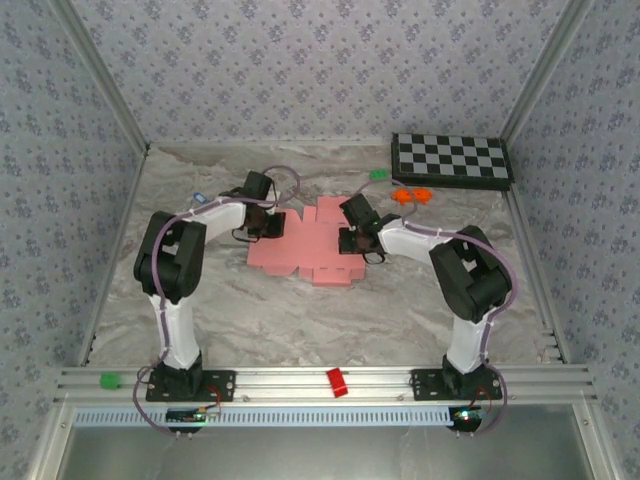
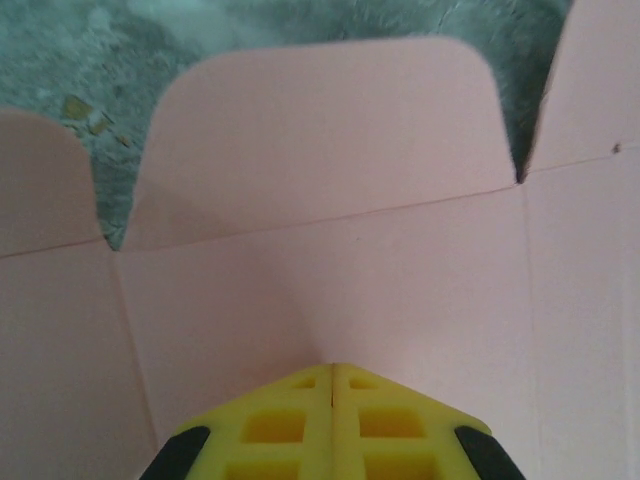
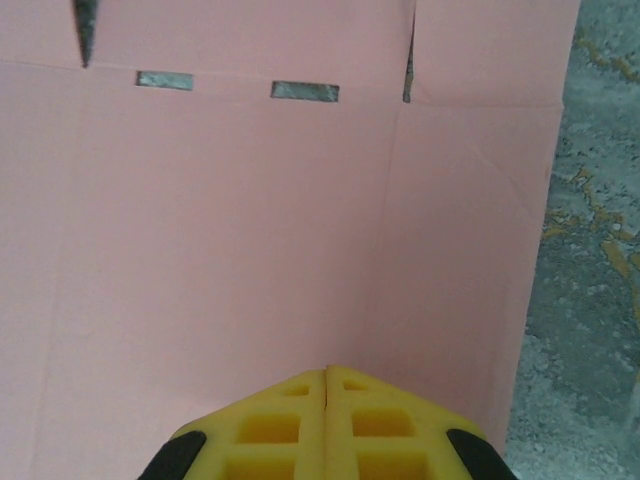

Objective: Fold the paper box

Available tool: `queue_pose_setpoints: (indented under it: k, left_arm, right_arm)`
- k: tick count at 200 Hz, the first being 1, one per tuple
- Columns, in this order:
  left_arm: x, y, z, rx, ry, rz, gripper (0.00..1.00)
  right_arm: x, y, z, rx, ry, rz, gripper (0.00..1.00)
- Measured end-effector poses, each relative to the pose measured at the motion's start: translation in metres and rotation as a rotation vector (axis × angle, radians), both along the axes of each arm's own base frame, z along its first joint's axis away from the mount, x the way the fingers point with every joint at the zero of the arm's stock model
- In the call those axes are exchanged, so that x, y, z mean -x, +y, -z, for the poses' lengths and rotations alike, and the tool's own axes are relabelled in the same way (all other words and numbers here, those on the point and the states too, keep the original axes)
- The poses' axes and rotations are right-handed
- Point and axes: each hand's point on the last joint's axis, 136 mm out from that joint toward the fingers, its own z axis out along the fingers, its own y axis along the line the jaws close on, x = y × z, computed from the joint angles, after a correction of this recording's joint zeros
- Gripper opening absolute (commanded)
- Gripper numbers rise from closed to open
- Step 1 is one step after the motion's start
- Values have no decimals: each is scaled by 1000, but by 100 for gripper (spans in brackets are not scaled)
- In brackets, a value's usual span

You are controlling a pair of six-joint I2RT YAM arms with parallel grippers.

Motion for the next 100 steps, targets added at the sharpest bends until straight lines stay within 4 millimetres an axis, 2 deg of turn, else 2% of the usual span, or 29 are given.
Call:
queue_pose_setpoints:
  k: [23, 55, 77, 100]
  left_arm:
    - [3, 1, 5, -1, -1, 4, 1]
    - [14, 6, 5, -8, -24, -18, 1]
    - [37, 11, 6, -21, -24, -40, 2]
    - [66, 8, 6, -29, -18, -45, 3]
  right_arm:
    - [1, 0, 11, 8, 22, 10, 0]
    - [-11, 7, 10, 5, 15, 18, 0]
    - [-22, 11, 10, 2, 8, 23, 0]
    - [-30, 15, 10, 4, 4, 19, 1]
